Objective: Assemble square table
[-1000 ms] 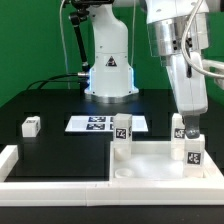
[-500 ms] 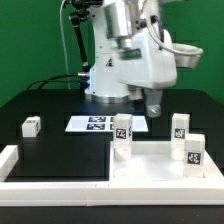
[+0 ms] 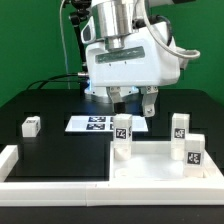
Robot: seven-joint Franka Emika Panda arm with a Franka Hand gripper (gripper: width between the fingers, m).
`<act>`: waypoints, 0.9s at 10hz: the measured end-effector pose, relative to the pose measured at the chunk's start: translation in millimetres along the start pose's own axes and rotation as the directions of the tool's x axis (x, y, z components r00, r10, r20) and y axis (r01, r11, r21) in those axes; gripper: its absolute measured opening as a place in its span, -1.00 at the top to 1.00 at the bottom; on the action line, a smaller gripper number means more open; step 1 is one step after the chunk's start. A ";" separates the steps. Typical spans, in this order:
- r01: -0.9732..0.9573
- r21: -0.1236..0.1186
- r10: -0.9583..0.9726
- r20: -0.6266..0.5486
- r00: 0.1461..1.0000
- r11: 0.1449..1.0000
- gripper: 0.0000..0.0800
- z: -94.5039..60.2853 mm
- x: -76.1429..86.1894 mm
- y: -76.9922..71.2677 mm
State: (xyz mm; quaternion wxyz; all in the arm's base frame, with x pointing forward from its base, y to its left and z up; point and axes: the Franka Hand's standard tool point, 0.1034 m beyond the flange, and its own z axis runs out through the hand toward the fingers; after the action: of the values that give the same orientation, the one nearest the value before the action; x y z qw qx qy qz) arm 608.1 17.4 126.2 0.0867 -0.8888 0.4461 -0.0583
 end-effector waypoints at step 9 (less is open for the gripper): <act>0.827 -0.175 -0.841 -0.014 0.540 0.534 -0.62 5.0 75.6 220.2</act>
Offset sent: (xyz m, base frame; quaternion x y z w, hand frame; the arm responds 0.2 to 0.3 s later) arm -0.0761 -0.0552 -0.0166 0.0569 0.0013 -0.1763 0.9827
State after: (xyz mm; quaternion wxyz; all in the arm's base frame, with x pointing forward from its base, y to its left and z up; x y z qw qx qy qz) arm 481.6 -172.0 78.0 -0.0389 -0.9937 -0.0253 -0.1020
